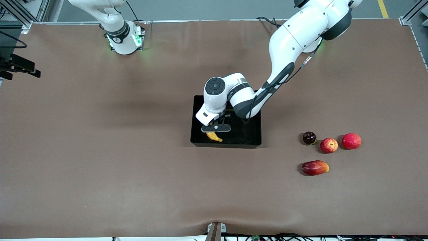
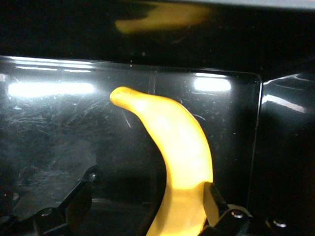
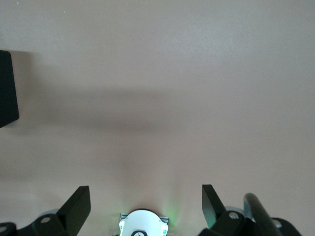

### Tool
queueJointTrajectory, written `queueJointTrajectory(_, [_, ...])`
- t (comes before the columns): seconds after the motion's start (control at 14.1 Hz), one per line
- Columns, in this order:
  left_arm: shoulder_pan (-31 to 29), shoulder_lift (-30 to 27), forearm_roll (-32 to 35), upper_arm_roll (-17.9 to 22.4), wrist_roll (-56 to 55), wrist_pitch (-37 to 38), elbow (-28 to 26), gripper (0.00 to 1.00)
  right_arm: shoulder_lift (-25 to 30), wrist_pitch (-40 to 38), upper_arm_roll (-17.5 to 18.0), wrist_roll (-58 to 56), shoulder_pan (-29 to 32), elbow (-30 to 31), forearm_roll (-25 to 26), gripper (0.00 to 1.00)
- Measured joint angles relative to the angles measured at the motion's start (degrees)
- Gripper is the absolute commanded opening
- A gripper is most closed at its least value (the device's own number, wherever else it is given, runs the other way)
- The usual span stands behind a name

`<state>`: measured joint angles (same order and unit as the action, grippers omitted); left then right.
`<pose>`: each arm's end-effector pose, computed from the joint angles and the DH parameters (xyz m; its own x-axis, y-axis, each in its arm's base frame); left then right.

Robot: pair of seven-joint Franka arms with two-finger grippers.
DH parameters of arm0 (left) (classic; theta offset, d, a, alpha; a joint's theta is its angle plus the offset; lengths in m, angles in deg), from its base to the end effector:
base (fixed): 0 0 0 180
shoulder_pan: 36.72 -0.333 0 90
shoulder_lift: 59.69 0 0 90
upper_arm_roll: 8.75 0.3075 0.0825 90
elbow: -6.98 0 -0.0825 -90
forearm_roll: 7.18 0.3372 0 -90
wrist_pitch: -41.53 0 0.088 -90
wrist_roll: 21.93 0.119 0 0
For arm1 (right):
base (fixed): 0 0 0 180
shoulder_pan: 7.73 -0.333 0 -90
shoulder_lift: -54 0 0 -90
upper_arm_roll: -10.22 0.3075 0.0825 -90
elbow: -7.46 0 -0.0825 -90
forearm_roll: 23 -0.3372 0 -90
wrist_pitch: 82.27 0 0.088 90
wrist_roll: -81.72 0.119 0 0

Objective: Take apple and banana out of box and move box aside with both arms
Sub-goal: 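Lower the left gripper and grasp the yellow banana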

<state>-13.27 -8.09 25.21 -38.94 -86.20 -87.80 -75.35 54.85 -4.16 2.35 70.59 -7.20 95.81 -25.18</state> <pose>0.4778 -0.4915 0.2142 0.9977 0.0149 0.0654 0.0129 -0.9994 0.0312 0.4742 -0.0654 0.6071 0.9867 0.0574 -0.1523 0.0470 -0.9964 -0.0708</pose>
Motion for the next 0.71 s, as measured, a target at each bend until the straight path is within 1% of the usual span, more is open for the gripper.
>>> queueJointTrajectory(0.42, [-0.48, 0.00, 0.00, 0.45, 3.89, 0.00, 0.53, 1.00, 0.00, -0.17, 0.00, 0.00, 0.00, 0.01, 0.00, 1.00])
queueJointTrajectory(0.71, [-0.72, -0.19, 0.00, 0.42, 4.61, 0.00, 1.02, 1.00, 0.00, -0.19, 0.00, 0.00, 0.00, 0.01, -0.05, 1.00])
